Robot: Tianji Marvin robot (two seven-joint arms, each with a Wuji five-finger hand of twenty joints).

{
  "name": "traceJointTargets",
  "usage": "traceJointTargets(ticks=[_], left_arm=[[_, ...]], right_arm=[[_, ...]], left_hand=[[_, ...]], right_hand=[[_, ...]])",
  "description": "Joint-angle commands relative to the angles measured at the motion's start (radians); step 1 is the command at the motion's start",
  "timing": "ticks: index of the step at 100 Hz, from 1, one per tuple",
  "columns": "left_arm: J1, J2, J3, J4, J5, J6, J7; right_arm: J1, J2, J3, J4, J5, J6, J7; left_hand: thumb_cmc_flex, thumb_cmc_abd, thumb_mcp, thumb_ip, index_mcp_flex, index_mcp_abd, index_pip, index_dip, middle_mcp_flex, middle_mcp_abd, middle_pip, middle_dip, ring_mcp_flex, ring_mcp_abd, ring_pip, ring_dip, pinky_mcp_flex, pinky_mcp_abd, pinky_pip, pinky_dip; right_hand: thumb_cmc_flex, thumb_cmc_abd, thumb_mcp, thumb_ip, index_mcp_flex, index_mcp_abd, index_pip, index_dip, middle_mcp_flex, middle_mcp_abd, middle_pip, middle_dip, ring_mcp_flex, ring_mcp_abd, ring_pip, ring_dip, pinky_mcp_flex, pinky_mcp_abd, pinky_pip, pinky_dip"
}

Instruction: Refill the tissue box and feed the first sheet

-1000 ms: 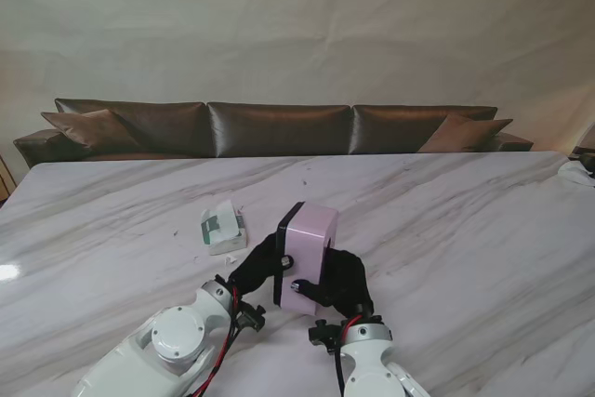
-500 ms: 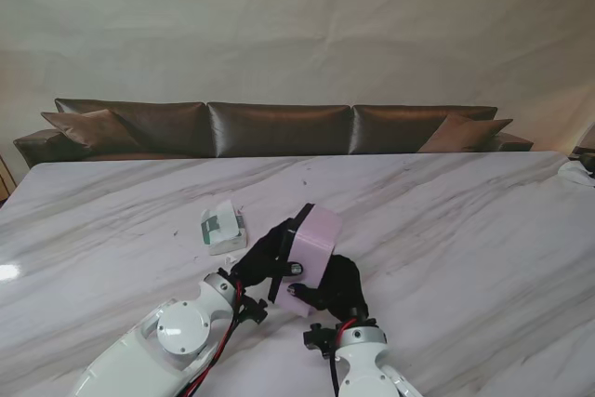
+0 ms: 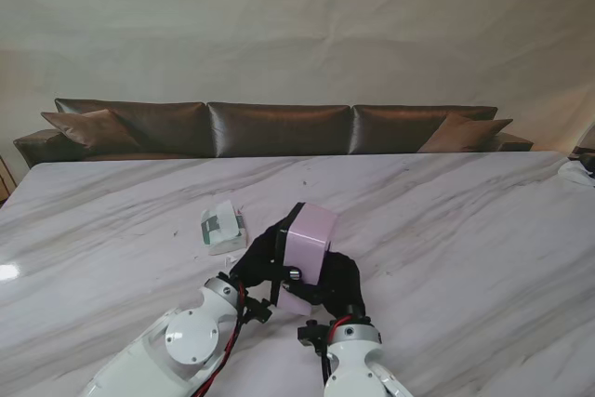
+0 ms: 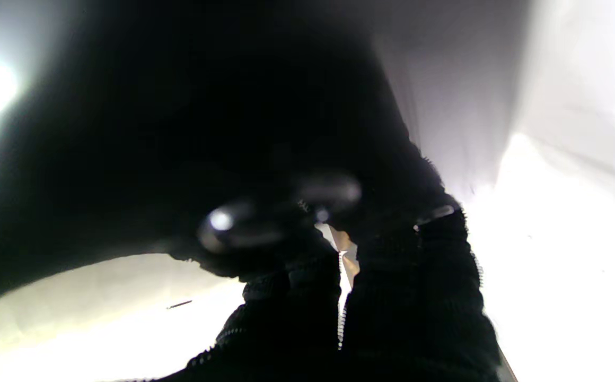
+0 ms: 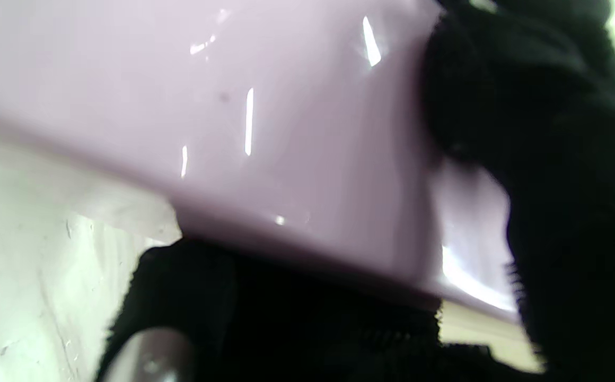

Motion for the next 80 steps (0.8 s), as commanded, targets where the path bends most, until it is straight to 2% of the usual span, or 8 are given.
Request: traceJointTargets(ticks=[1,15,34,80], left_arm=[[0.024,-0.017,0.003,-0.025,-0.002,-0.003,-0.03],[0.047,-0.023,-0.013,-0.046,0.011,0.0,0.01],[0.07,-0.025,-0.028,-0.075,0.018,0.014,0.035],[0.103,-0.029,-0.052,-0.105,0.004,0.046,0.059]], right_arm=[[0.006,-0.018,-0.003,-0.012,0.001,0.011,0.003],[0.011,-0.03,0.002,-0.004,-0.003,0.061,-0.03],[0.019,-0.041,0.01,0.012,-0.019,0.122,-0.063],[0.037,-0.055,0.025,0.042,-0.077,0.223,-0.116]], left_hand=[[0.844,0.184,0.711,0.035,0.225,-0.373,0.38,0.146,0.28,-0.233,0.593,0.183,0.23,-0.123,1.029,0.208,0.043,-0.077,1.715,0.017],[0.852,0.19,0.721,0.059,0.237,-0.369,0.387,0.157,0.286,-0.217,0.602,0.2,0.248,-0.122,1.042,0.205,0.058,-0.076,1.733,0.019],[0.857,0.195,0.722,0.074,0.24,-0.36,0.387,0.164,0.287,-0.206,0.603,0.215,0.257,-0.12,1.048,0.203,0.067,-0.069,1.738,0.019],[0.868,0.19,0.729,0.099,0.245,-0.327,0.384,0.167,0.288,-0.177,0.602,0.238,0.274,-0.111,1.056,0.202,0.087,-0.049,1.743,0.025]], right_hand=[[0.076,0.153,0.071,0.036,0.087,-0.07,0.026,0.021,0.161,0.015,0.235,0.01,0.1,-0.023,0.539,0.047,0.017,-0.116,0.244,0.024],[0.114,0.116,0.11,0.058,0.11,-0.04,0.033,0.03,0.161,0.029,0.26,0.004,0.099,-0.016,0.548,0.054,0.018,-0.099,0.244,0.043],[0.161,0.037,0.192,0.092,0.132,-0.006,0.057,0.032,0.162,0.05,0.299,-0.009,0.098,-0.003,0.557,0.063,0.018,-0.076,0.244,0.069],[0.19,0.019,0.227,0.111,0.135,0.03,0.08,0.015,0.162,0.068,0.326,-0.03,0.098,0.002,0.562,0.072,0.017,-0.054,0.244,0.083]])
